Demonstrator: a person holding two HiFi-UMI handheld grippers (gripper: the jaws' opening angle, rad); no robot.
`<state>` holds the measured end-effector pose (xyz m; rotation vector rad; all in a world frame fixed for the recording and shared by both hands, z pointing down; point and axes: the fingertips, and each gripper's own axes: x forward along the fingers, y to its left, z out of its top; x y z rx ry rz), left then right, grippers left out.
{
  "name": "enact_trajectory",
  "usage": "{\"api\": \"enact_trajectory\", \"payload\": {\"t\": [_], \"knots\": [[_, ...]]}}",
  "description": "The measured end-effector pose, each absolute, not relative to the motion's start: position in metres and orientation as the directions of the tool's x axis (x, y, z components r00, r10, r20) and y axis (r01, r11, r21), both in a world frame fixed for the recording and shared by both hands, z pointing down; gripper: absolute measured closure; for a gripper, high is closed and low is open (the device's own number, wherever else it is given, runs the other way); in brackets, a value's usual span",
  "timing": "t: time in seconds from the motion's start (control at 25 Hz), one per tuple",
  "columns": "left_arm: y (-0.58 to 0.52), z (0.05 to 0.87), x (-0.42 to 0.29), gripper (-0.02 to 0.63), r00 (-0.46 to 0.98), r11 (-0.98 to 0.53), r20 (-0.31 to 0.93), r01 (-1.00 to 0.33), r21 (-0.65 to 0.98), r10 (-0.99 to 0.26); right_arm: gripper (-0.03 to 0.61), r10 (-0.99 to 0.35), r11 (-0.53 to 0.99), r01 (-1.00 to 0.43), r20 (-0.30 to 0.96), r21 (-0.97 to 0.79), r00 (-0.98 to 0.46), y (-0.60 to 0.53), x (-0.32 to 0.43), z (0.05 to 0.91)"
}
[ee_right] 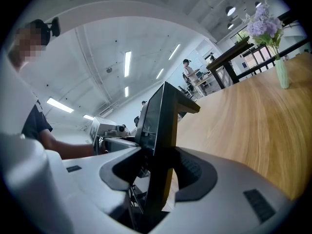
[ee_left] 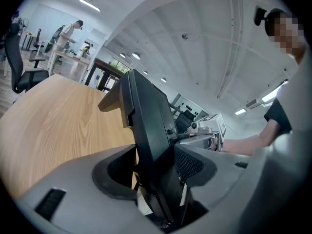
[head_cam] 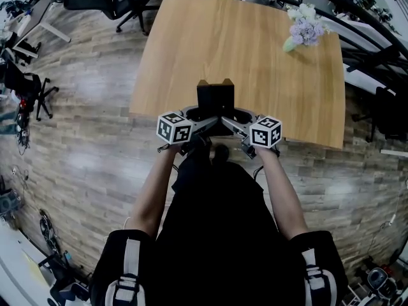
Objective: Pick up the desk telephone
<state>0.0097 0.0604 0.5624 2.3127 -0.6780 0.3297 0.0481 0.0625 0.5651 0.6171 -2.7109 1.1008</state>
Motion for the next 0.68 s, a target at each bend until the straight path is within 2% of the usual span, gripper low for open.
{"api": "enact_trajectory", "payload": {"t": [0.68], "knots": [[0.0606,0.5589,0.0035,0.357,0.826,-0.620,0.403,-0.562,0.547,-0.394,0.360,-0.316,0.639,-0.427,0.287,-0.640,-0.904,0.0630,0.0424,0.5629]]}}
